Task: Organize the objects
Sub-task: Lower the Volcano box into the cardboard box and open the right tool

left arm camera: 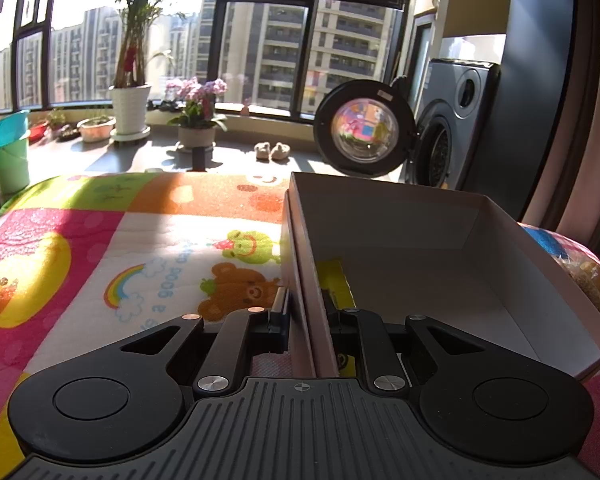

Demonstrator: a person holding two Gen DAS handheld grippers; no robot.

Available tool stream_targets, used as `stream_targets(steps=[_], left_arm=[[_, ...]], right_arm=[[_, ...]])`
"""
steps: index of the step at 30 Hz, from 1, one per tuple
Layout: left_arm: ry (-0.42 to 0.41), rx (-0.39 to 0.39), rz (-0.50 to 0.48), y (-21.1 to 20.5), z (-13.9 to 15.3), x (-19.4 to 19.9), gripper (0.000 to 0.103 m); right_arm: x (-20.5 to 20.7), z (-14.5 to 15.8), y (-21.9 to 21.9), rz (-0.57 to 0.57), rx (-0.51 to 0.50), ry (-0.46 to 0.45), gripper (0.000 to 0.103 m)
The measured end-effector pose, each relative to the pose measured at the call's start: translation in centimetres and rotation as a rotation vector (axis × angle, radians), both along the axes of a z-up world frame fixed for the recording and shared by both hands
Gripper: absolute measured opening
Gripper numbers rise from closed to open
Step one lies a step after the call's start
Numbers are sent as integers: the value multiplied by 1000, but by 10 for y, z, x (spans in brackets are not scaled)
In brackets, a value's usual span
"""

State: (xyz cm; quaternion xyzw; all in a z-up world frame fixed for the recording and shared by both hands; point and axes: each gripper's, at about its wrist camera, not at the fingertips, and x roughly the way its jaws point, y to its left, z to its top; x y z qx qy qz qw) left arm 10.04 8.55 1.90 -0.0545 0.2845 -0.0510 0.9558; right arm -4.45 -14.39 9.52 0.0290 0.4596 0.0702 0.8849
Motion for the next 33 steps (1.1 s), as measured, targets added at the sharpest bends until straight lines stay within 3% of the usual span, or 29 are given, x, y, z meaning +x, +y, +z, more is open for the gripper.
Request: stream_targets(steps=[7,11,14,18,23,27,30,33], left_arm=[[0,-1,0,0,0,0,16],[0,-4,-1,0,0,0,16],[2,-16,-3,1,0,1,17],[7,-33,-6,3,0,1,18],[10,-40,-6,3,0,2,18],[8,-39,-6,4,0,2,18],[8,-41,-6,4,0,2,18],[9,-39,-6,4,0,2,18]], right_arm=[[-27,87,21,92,58,-166,43],[-4,131,44,132,26,-285,44],[30,144,68,149,-17,-333,44],[87,130,95,127,-34,-275,44],[148,81,105,39,21,-119,44],[164,51,106,-4,45,-65,44],[164,39,106,40,105,-13,45],[154,48,102,56,75,-62,51]])
